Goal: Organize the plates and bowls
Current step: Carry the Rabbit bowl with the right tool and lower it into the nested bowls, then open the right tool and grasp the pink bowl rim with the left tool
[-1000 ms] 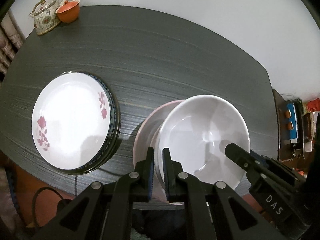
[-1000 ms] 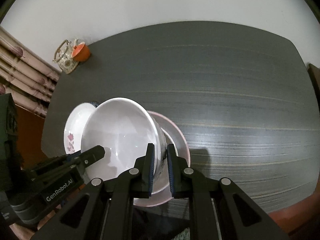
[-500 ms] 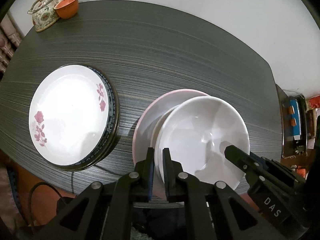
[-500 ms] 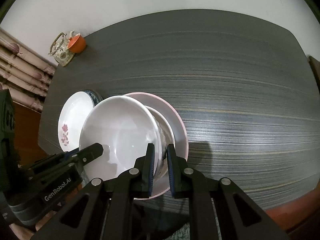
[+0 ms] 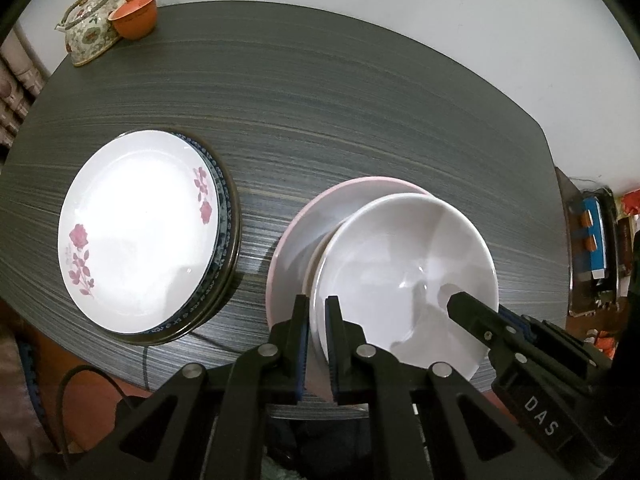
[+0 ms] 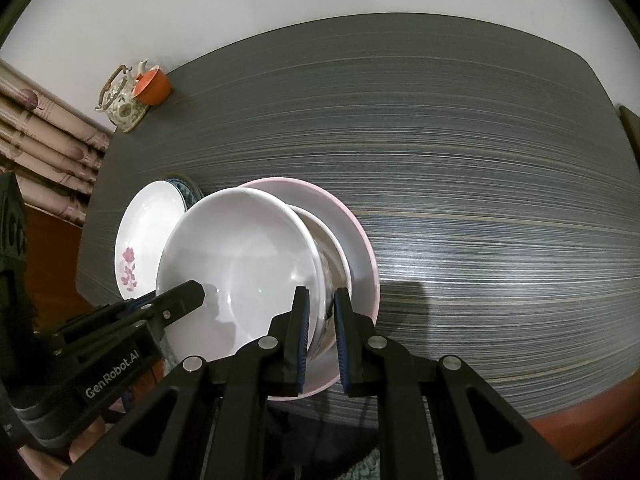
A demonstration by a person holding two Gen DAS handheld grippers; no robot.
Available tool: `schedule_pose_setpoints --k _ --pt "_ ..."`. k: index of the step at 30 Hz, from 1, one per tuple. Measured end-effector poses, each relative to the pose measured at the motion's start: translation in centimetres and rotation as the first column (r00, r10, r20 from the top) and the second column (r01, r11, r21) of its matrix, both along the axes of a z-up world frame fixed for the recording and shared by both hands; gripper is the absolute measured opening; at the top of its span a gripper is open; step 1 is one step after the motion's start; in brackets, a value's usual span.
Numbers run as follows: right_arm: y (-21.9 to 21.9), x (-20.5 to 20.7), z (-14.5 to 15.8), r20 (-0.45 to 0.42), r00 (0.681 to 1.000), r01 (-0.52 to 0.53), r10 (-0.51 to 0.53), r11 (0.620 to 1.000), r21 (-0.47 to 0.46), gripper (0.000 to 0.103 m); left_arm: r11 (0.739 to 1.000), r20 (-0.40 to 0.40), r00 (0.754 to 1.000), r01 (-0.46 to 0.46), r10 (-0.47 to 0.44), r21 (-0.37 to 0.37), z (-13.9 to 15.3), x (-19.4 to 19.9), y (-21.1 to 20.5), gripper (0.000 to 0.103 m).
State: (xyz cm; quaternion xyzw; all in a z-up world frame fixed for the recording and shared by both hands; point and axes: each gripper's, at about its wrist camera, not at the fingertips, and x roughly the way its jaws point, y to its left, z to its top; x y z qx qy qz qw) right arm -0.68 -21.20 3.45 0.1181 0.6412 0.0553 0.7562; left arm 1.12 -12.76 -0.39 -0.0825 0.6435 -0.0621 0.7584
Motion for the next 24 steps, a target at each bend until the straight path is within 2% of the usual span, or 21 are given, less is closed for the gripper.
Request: schedule_pose_setpoints --k 10,15,20,24 --pt "0.17 -0.09 -0.67 -0.011 1.0 0.005 -0.005 1.0 -0.001 0.015 1.0 0.001 1.0 -0.009 0.009 -0.002 -0.28 0.05 0.12 0.008" --pt "0.19 -0.15 -0.74 -0.005 1.0 0.007 -0.007 1.0 -0.001 0.016 1.0 0.006 1.0 -0.009 0.009 -0.01 -0.31 -0.01 0.22 0.013" --pt "0.17 -0.35 -0.76 -0.004 1.0 0.016 -0.016 1.0 0.01 0.023 1.0 0.009 1.0 0.001 -0.001 -0.011 -0.36 -0.04 0.21 0.015" --pt "0.02 -0.4 -0.78 -0.004 1.0 0.024 -0.024 1.0 0.019 0.025 1.0 0.01 1.0 -0.003 0.003 -0.021 -0.36 -0.06 0.32 0.015"
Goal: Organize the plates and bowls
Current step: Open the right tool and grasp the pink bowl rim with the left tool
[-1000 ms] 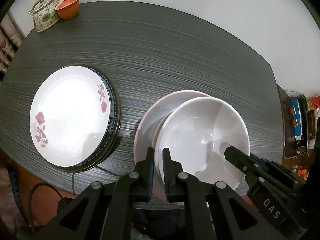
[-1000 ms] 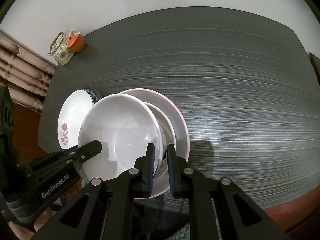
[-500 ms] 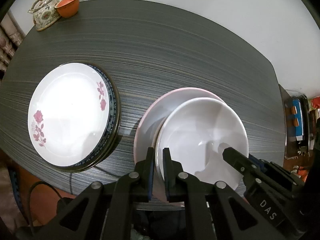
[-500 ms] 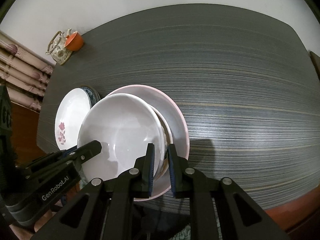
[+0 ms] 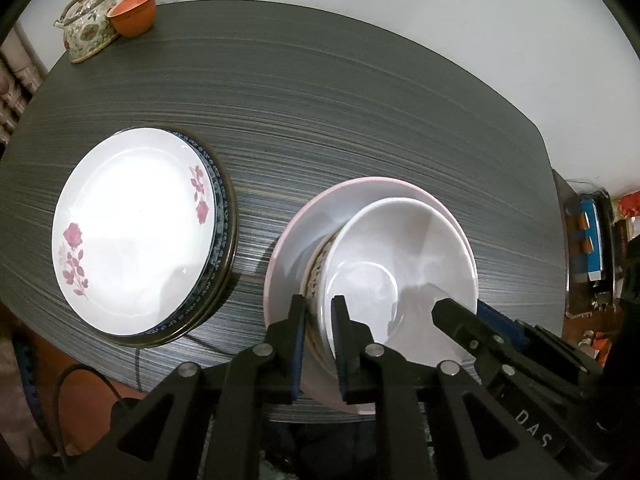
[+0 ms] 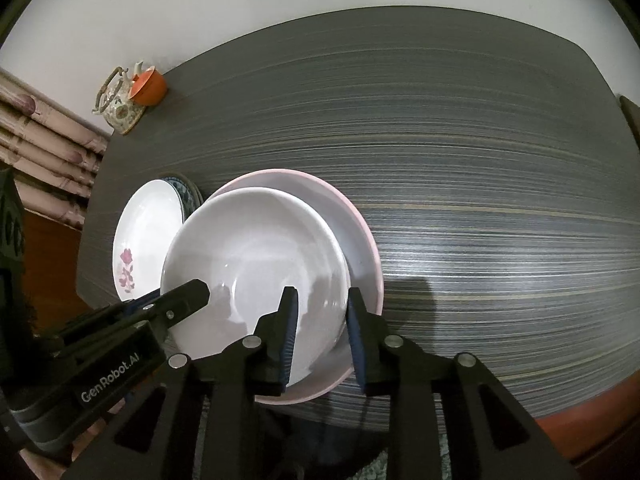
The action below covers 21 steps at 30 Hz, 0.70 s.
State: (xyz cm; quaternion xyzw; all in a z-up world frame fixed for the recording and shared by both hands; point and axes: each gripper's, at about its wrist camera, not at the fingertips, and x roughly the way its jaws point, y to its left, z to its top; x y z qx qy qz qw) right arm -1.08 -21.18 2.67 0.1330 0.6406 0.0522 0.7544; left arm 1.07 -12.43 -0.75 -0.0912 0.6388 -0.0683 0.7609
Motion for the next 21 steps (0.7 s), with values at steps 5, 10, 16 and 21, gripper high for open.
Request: schedule_pose_setpoints --k 5,10,16,21 --pt "0.1 -0.1 0.1 -0.002 1.0 0.003 -0.002 1.0 0.014 0.03 1.0 0.022 1.0 0.007 -0.006 -0.01 0.6 0.1 0.2 0.015" --pt "0.0 -0.1 0.3 0.001 1.0 0.01 -0.01 1.0 0.02 0.033 0.999 0.055 0.998 0.004 -0.002 -0.032 1.6 0.1 0.8 0.015" --pt "-0.5 -0.2 0.8 0.008 1.0 0.028 -0.028 0.999 0.03 0.037 0.998 0.069 0.997 -0.026 0.03 -0.06 2.6 0.2 2.3 0.015" --pt "-1.3 -0.2 1.7 0.022 0.998 0.057 -0.059 0.997 0.053 0.038 0.993 0.068 0.995 -0.061 0.068 -0.096 3.1 0.2 4.2 0.015"
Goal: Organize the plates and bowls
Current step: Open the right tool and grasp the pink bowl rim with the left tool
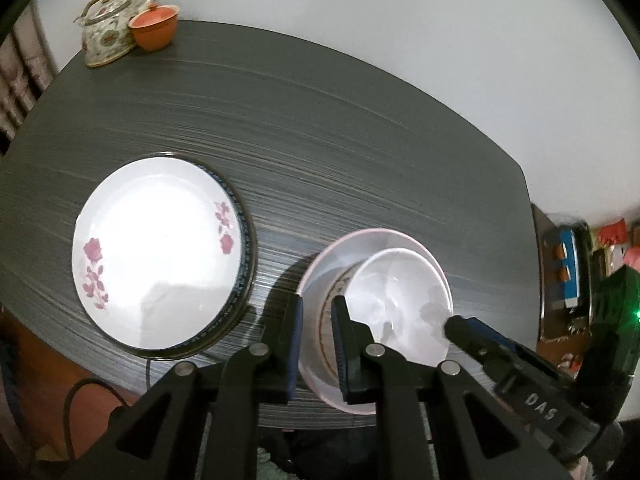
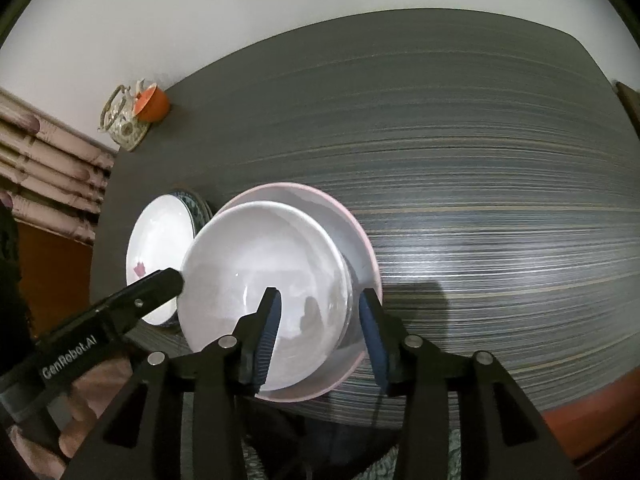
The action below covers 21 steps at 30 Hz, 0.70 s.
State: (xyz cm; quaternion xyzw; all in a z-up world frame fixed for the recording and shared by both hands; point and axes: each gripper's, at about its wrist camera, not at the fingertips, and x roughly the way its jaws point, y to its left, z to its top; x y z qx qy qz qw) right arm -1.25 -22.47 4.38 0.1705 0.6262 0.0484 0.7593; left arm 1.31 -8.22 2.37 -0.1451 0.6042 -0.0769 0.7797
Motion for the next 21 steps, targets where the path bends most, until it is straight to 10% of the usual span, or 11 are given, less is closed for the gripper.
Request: schedule_pose_setpoints --k 21 --pt "-4.0 -1.0 -0.7 -0.025 0.991 0.129 -0.128 0.992 0.015 0.052 0.993 -0.089 0.995 -0.052 0.043 -0.105 -2.8 -0.2 2.1 0.032"
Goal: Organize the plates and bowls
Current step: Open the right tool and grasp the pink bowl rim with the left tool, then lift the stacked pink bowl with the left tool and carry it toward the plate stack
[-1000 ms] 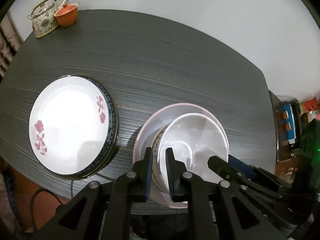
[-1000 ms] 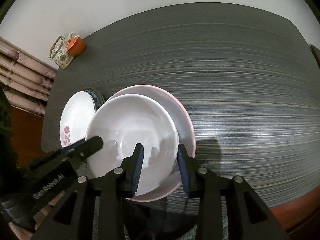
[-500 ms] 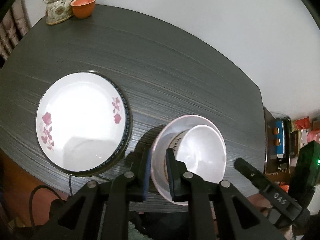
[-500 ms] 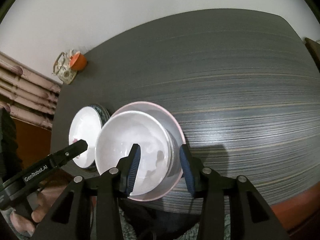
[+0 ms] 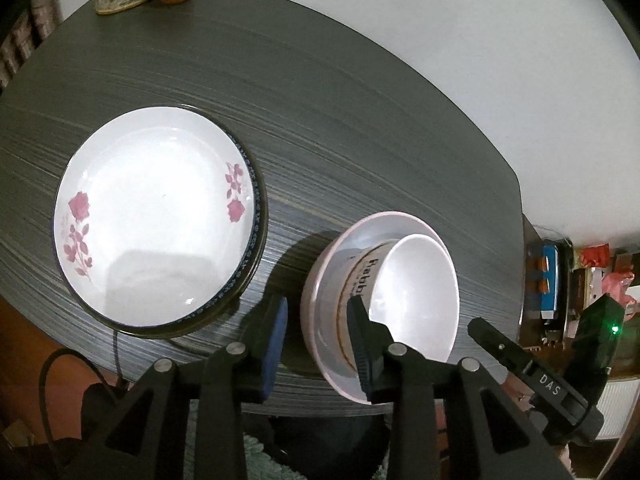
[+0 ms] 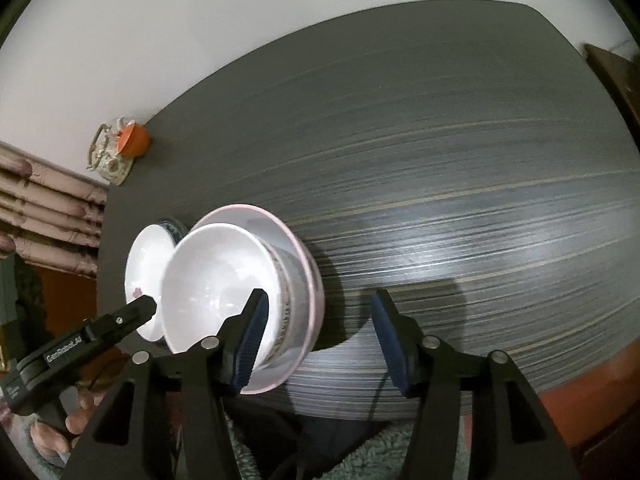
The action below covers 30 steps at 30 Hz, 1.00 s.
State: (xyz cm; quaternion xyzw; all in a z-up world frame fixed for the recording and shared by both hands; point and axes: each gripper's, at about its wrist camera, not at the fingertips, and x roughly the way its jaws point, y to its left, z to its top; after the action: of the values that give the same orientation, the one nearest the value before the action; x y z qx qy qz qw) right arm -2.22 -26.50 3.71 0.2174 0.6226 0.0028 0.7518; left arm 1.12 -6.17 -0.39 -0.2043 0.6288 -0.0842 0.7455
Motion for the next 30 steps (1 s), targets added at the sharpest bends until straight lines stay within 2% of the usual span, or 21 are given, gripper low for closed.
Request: schedule_pose_setpoints --k 7,14,30 --pt "0.0 -0.1 -1.3 -0.038 0.999 -0.001 0.001 1.0 -0.01 0.053 1.0 -0.019 1.0 -0.014 0.014 -0.007 -0.7 0.2 0.0 0.038" --pt "0.0 0.0 -2.3 -0.068 0.998 0.004 -0.005 1.0 -0.019 0.054 0.999 -0.044 0.998 -0.033 0.032 -0.014 -1.9 0.4 0.0 0.049" --pt "-0.1 0.6 -3.7 -0.101 0.995 0.012 -0.015 0.999 -0.037 0.056 0.999 -0.068 0.997 -0.038 0.04 0.032 -3.7 0.9 -0.5 0.049"
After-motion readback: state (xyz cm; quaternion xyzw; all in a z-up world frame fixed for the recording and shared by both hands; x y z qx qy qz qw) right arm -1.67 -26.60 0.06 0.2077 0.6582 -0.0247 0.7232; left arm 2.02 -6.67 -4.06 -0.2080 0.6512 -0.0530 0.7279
